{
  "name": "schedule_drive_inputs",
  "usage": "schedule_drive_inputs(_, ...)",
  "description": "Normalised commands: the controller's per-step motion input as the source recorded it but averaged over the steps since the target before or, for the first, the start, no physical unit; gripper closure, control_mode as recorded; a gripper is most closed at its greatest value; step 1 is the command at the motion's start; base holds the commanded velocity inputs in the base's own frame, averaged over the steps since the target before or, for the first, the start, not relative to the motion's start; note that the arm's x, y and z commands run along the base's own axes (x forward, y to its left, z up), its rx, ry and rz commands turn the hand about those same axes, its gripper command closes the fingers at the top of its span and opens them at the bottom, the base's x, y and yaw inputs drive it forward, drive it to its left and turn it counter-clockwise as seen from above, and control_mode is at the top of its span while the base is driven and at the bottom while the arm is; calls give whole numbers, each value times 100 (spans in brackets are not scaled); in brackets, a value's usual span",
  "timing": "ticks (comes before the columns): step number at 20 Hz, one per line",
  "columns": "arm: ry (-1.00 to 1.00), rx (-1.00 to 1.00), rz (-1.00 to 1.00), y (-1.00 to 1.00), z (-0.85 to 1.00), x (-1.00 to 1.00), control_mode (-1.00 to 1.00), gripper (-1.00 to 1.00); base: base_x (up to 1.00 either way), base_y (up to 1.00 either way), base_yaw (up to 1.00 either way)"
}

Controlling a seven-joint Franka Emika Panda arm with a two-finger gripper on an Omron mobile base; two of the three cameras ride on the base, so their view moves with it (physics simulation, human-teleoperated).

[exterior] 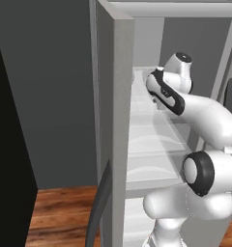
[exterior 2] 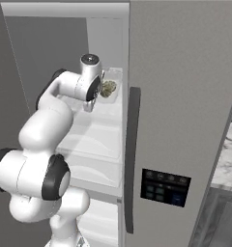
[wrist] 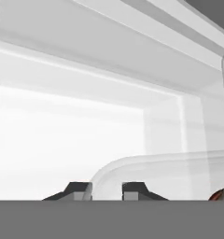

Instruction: Place two dumplings into each of the tupperware containers and then place the containers in the fridge.

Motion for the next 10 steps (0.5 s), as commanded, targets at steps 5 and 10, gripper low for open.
schedule_drive_inputs(5, -9, 0, -1, 3, -1, 17, -100, -100, 0, 0, 0)
schedule_drive_inputs(10, -34, -1, -7, 0, 7, 0, -100, -100, 0, 0, 0)
